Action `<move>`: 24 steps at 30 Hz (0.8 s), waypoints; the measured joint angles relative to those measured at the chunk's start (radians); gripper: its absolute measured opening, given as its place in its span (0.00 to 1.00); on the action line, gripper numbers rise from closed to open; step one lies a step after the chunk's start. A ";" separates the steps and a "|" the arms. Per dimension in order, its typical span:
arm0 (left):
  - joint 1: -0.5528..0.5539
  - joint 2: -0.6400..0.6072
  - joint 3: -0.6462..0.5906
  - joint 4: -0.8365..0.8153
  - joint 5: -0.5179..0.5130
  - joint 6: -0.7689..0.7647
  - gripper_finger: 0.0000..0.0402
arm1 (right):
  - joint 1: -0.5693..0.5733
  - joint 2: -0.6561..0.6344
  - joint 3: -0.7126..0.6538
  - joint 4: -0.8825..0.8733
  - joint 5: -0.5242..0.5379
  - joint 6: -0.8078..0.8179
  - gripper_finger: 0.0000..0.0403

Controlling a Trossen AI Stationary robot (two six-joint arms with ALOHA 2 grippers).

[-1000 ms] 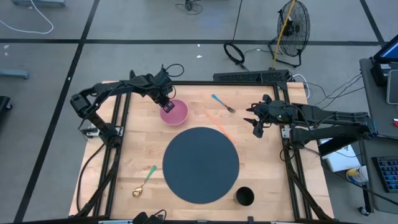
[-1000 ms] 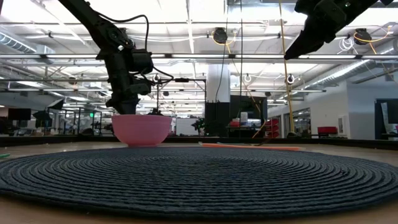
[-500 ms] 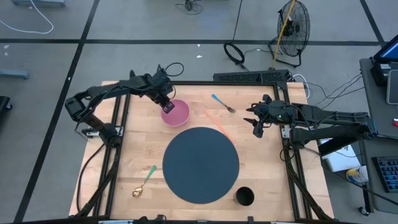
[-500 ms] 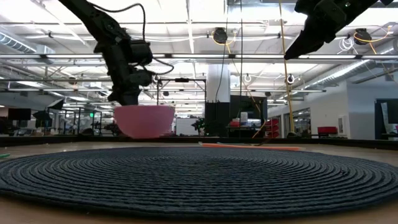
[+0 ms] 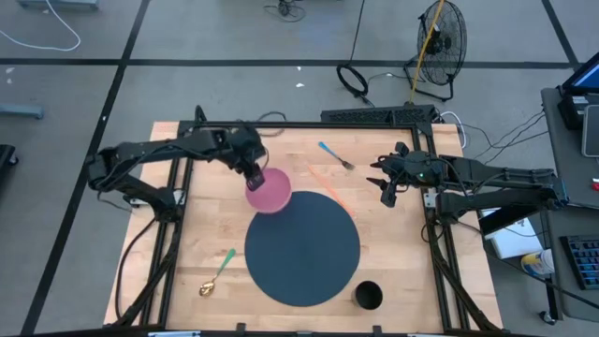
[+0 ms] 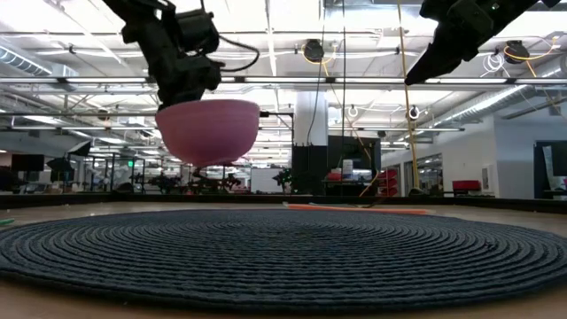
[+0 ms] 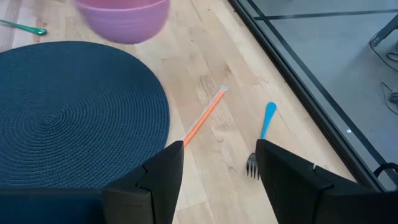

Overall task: Pick & Place Utensil
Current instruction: Put the pink bowl on the blue mat

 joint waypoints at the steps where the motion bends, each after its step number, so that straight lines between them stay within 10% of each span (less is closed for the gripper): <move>1: -0.027 0.001 0.000 0.000 0.000 -0.009 0.01 | 0.000 0.000 0.000 0.000 0.000 -0.003 0.49; 24: -0.506 0.019 0.000 0.196 -0.172 -0.290 0.01 | 0.000 0.000 0.000 0.070 0.000 -0.039 0.49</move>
